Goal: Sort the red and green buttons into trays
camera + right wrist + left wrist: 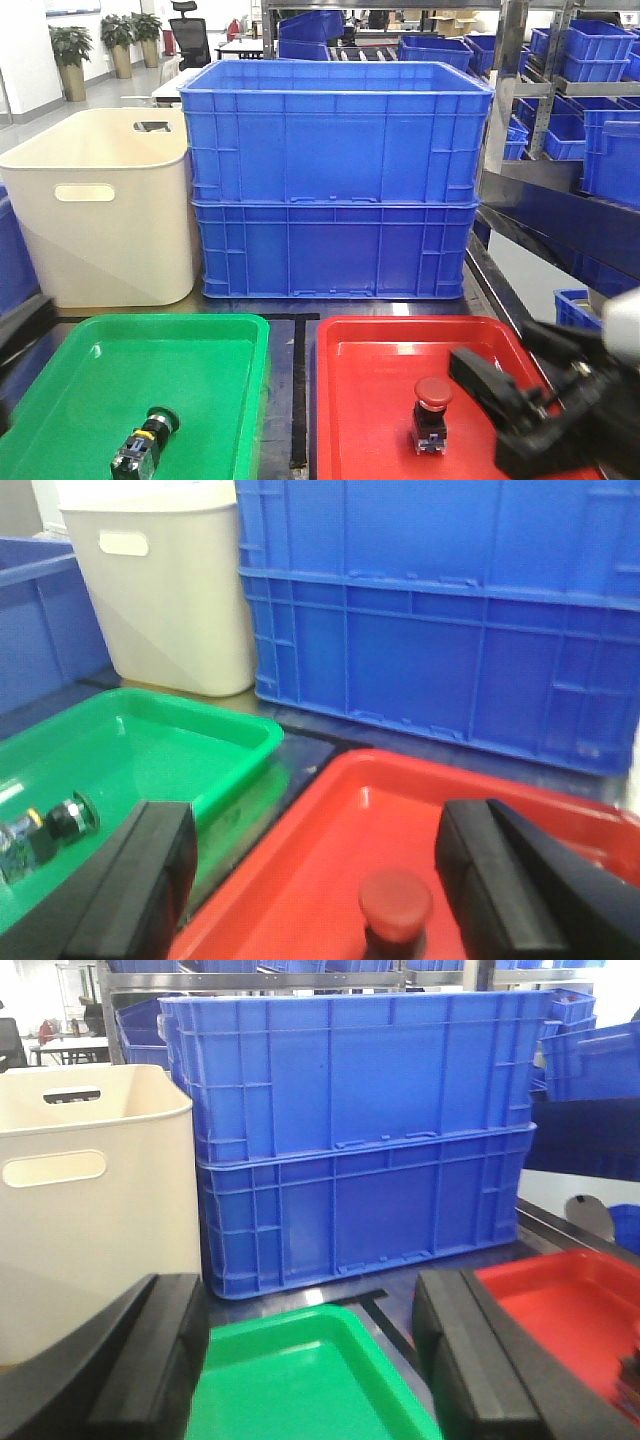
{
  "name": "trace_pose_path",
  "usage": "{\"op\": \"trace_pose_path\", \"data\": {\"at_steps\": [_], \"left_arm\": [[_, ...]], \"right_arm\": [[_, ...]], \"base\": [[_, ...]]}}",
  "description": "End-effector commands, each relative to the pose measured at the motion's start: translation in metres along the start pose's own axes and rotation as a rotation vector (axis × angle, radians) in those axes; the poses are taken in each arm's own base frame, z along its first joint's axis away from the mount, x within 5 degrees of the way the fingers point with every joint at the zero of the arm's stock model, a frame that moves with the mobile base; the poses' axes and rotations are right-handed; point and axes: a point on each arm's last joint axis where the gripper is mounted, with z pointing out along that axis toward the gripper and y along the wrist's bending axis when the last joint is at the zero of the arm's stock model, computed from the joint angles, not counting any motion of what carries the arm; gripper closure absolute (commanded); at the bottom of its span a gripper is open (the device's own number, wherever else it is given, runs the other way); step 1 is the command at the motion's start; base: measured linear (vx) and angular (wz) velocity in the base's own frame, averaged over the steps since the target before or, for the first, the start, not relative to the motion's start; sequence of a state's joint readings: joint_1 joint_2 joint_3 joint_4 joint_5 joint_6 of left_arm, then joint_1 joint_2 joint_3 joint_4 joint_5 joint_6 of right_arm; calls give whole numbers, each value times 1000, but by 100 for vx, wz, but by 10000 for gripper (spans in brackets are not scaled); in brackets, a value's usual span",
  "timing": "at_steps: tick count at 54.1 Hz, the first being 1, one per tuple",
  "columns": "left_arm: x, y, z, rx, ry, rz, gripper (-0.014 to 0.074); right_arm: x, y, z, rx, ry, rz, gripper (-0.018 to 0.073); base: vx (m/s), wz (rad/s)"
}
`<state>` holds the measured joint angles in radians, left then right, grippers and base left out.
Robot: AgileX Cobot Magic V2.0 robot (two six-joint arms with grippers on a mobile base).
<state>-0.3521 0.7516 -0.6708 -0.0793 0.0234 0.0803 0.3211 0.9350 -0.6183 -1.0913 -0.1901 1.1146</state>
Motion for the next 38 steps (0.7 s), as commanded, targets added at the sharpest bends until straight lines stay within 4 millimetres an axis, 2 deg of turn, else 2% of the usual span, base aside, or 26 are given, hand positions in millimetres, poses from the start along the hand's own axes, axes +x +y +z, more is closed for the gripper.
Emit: {"op": "trace_pose_path", "data": {"at_steps": [1,14,38], "left_arm": [[-11,0,-13,3,-33,15,31],[16,0,-15,5,38,24,31],[16,0,-15,5,40,24,31]], "right_arm": [[-6,3,-10,-19,-50,-3,13],[2,3,-12,-22,-34,0,13],[2,3,-12,-22,-34,1,13]], "base": [[0,0],[0,0],[0,0]]}}
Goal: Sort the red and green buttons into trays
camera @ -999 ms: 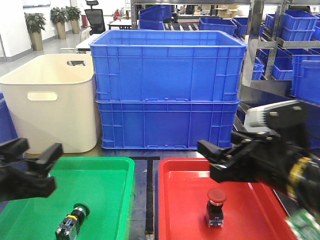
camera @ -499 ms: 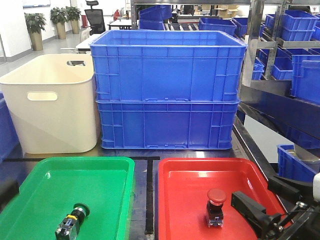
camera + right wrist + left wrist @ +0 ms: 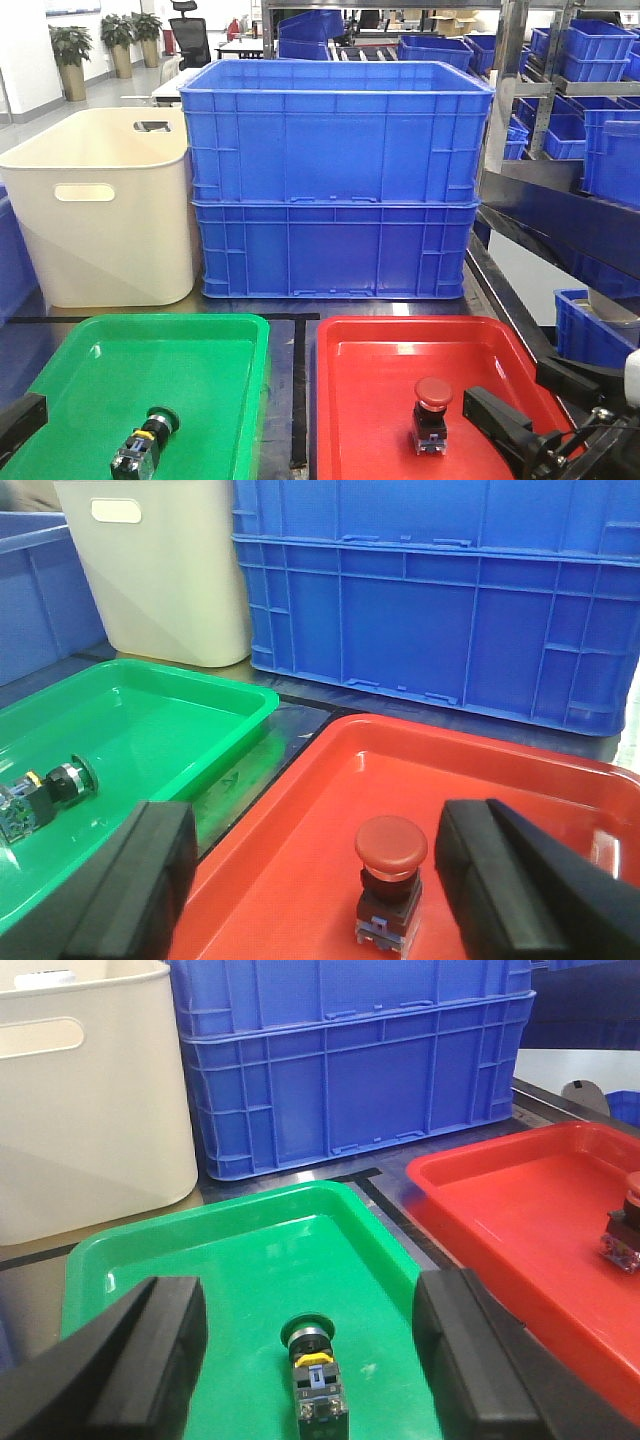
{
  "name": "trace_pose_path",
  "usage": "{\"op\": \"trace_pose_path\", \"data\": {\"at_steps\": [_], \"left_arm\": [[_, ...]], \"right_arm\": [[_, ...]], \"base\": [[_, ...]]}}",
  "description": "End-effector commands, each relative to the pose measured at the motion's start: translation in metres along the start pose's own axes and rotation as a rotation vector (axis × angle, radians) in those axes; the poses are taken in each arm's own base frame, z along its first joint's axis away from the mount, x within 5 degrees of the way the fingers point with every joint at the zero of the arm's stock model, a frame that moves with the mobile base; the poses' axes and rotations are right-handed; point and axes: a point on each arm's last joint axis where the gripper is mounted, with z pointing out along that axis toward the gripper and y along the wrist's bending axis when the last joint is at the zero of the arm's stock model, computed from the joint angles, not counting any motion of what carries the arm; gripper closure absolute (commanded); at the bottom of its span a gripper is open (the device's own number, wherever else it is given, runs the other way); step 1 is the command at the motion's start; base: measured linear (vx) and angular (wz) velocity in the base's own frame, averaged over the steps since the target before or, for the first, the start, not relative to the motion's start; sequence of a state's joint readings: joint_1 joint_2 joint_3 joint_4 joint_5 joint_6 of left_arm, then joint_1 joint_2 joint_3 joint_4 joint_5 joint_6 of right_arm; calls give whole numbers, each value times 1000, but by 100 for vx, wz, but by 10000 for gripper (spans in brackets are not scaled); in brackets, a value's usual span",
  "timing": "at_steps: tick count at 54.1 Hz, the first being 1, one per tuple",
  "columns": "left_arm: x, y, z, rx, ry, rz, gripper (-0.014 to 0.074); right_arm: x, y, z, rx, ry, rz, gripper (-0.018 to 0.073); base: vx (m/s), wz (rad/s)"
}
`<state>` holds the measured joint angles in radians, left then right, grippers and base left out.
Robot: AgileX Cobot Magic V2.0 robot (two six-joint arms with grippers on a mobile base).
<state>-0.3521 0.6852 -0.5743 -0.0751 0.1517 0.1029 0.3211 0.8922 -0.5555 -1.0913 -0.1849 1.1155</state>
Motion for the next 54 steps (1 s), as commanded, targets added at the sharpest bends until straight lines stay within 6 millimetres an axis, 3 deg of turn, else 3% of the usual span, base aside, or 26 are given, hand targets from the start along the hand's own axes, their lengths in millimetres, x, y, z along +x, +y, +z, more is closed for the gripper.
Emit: {"op": "trace_pose_path", "data": {"at_steps": [1,9,16,33,44,54], "left_arm": [[-18,1,-3,-9,-118,-3,31],[-11,1,-5,-11,-118,-2,31],[12,6,-18,-55,-112,-5,62],[94,15,-69,-287,-217,-23,388],[140,13,-71,-332,-219,-26,568],[148,12,-70,-318,-119,-42,604]], "right_arm": [[-13,3,-3,-28,-56,-4,13],[-13,3,-3,-28,-56,-3,13],[-13,3,-3,-28,-56,-3,13],[-13,2,-3,-23,-54,-3,13],[-13,2,-3,-23,-54,-1,13],[-13,2,-3,-21,-53,-1,13]], "base": [[0,0],[0,0],[0,0],[0,0],[0,0],[0,0]]}}
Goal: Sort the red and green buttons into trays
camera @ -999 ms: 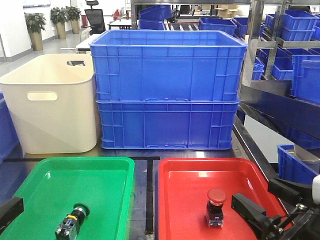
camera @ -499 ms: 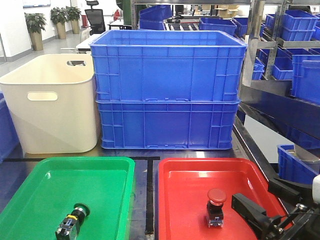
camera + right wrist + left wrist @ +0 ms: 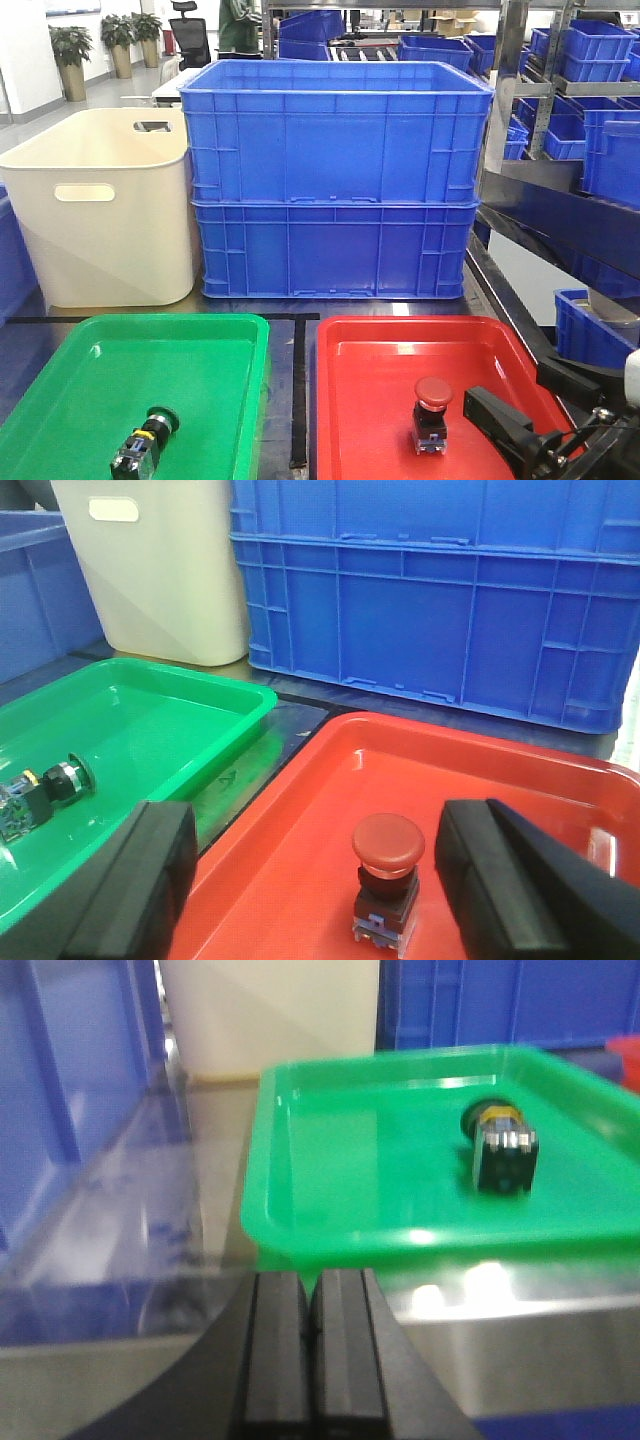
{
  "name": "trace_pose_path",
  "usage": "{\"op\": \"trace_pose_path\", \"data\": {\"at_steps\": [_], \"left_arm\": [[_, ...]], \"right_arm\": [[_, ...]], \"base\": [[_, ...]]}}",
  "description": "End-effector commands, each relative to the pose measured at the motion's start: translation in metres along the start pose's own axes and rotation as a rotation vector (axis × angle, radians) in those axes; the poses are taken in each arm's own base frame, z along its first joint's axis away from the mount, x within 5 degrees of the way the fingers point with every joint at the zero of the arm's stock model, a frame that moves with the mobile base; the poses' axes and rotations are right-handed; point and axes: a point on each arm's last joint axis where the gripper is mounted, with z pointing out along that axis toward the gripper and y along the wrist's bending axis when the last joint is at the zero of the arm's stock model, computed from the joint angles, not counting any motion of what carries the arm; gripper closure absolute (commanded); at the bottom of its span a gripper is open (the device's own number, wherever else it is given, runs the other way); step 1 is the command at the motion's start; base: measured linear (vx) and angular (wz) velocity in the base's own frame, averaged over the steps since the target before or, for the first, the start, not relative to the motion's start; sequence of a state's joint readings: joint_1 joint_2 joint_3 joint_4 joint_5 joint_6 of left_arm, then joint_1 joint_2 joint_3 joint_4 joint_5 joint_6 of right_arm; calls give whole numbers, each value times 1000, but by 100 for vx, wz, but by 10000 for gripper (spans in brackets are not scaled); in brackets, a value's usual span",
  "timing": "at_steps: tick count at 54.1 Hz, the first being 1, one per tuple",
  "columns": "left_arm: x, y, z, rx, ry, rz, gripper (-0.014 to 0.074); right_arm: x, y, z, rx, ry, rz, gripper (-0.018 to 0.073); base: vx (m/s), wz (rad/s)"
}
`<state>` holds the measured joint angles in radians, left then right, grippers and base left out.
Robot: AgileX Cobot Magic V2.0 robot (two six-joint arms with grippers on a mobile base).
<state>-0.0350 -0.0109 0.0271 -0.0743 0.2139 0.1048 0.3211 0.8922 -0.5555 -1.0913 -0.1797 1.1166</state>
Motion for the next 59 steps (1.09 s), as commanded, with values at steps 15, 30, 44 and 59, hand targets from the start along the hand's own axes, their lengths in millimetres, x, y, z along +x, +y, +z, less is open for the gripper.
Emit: {"op": "trace_pose_path", "data": {"at_steps": [15,30,44,59], "left_arm": [[-13,1,-3,-7,-101,-11,603],[-13,1,-3,-7,-101,-11,602],[-13,1,-3,-7,-101,-11,602],[-13,1,-3,-7,-101,-11,602]], "right_arm": [[-13,2,-3,-21,-53,-2,13],[-13,2,-3,-21,-53,-2,13],[-13,2,-3,-20,-52,-2,13],[-9,-12,-7,127,3,-33,43]], "base": [[0,0],[0,0],[0,0],[0,0]]}}
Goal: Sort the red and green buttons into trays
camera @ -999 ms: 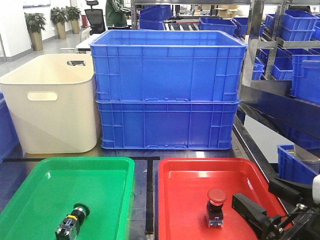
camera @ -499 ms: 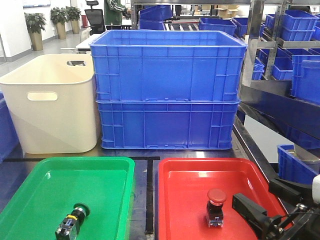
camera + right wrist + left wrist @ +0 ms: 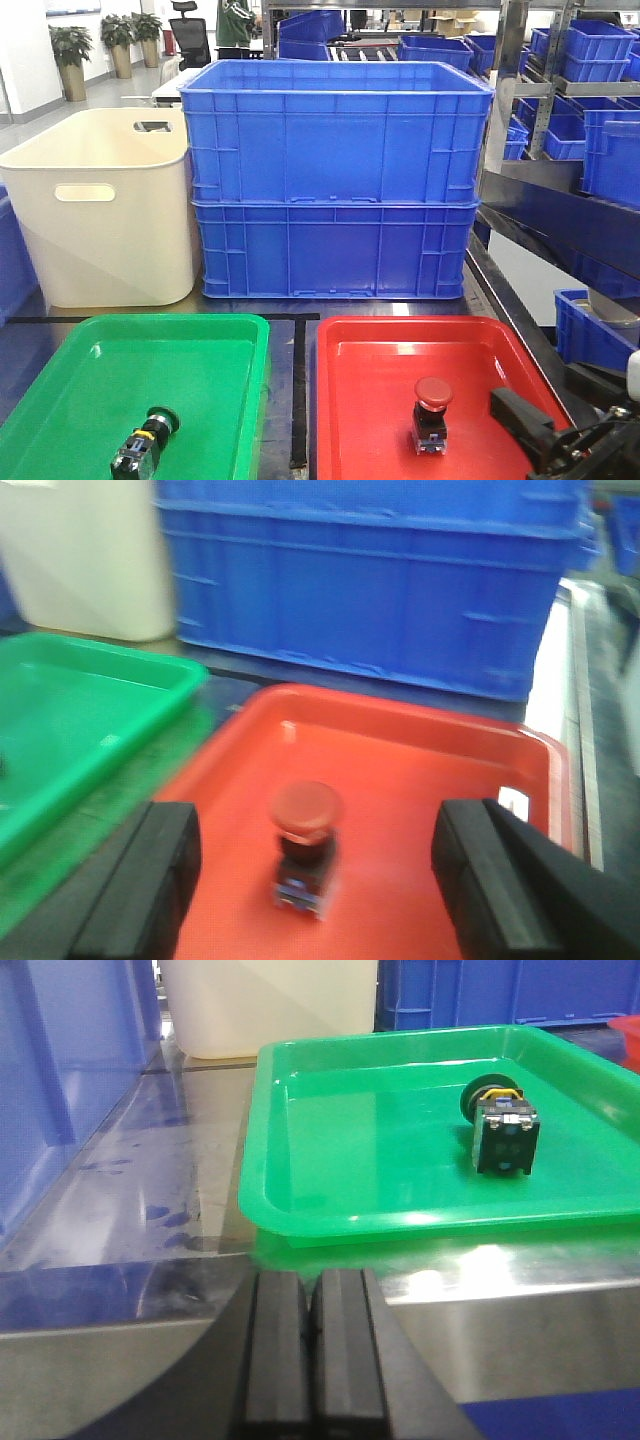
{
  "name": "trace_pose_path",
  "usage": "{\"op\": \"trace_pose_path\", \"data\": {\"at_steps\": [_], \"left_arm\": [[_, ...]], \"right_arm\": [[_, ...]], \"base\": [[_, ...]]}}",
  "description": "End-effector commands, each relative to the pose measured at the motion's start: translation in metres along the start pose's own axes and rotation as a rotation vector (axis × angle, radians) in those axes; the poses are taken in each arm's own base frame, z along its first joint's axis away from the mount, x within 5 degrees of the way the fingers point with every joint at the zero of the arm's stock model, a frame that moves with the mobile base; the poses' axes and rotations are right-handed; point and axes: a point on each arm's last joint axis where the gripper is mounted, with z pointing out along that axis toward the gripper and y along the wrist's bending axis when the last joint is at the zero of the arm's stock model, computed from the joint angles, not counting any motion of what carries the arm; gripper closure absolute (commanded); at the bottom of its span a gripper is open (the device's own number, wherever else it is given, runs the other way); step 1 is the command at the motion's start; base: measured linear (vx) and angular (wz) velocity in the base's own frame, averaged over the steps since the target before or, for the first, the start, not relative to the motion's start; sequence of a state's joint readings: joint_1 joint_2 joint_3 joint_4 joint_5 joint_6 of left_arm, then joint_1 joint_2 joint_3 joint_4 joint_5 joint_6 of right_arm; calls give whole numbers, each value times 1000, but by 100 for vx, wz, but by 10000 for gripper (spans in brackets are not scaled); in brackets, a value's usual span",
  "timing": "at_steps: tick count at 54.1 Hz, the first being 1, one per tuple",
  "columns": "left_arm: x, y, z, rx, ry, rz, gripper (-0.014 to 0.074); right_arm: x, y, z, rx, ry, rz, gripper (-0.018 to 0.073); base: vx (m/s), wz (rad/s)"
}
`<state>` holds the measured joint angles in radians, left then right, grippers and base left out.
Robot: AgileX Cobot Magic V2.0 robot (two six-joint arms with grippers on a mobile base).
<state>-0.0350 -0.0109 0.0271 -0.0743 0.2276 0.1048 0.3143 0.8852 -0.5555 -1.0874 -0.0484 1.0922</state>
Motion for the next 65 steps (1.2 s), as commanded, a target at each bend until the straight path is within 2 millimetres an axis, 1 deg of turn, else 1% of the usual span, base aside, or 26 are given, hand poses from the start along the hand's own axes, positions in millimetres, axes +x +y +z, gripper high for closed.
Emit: {"op": "trace_pose_path", "data": {"at_steps": [1,9,13,15,18,22,27,32,34,38,42,47,49,56,59,65], "left_arm": [[-14,1,-3,-8,-115,-11,602],[-14,1,-3,-8,-115,-11,602],[-14,1,-3,-8,-115,-11,602],[-14,1,-3,-8,-115,-11,602],[-14,1,-3,-8,-115,-11,602],[-14,1,-3,-8,-115,-11,602],[-14,1,-3,-8,-115,-11,602],[-14,1,-3,-8,-115,-11,602],[-14,1,-3,-8,-115,-11,602],[-14,1,-3,-8,-115,-11,602],[-14,1,-3,-8,-115,-11,602],[-14,1,-3,-8,-115,-11,602],[-14,1,-3,-8,-115,-11,602],[-14,1,-3,-9,-115,-10,602],[-14,1,-3,-9,-115,-10,604],[-14,1,-3,-8,-113,-10,603]], "right_arm": [[-13,-1,-6,7,-54,-10,43],[-23,-4,-28,47,-124,38,57],[-24,-8,-44,97,-141,128,69],[-21,-10,-52,117,-133,173,77],[-12,-10,-60,122,-108,216,90],[3,-7,-67,100,-83,215,106],[25,-4,-76,71,-81,112,142],[39,-3,-88,75,-142,-35,198],[44,-4,-93,95,-173,-59,230],[56,-8,-102,149,-231,-48,310],[71,-11,-110,212,-271,-39,414],[92,-13,-112,269,-285,-23,540],[101,-14,-111,287,-286,-26,575],[133,-16,-107,332,-274,-29,574],[139,-17,-108,353,-240,-6,573],[138,-18,-108,371,-237,-6,573]], "base": [[0,0],[0,0],[0,0],[0,0],[0,0],[0,0],[0,0],[0,0],[0,0],[0,0],[0,0],[0,0],[0,0],[0,0],[0,0],[0,0]]}}
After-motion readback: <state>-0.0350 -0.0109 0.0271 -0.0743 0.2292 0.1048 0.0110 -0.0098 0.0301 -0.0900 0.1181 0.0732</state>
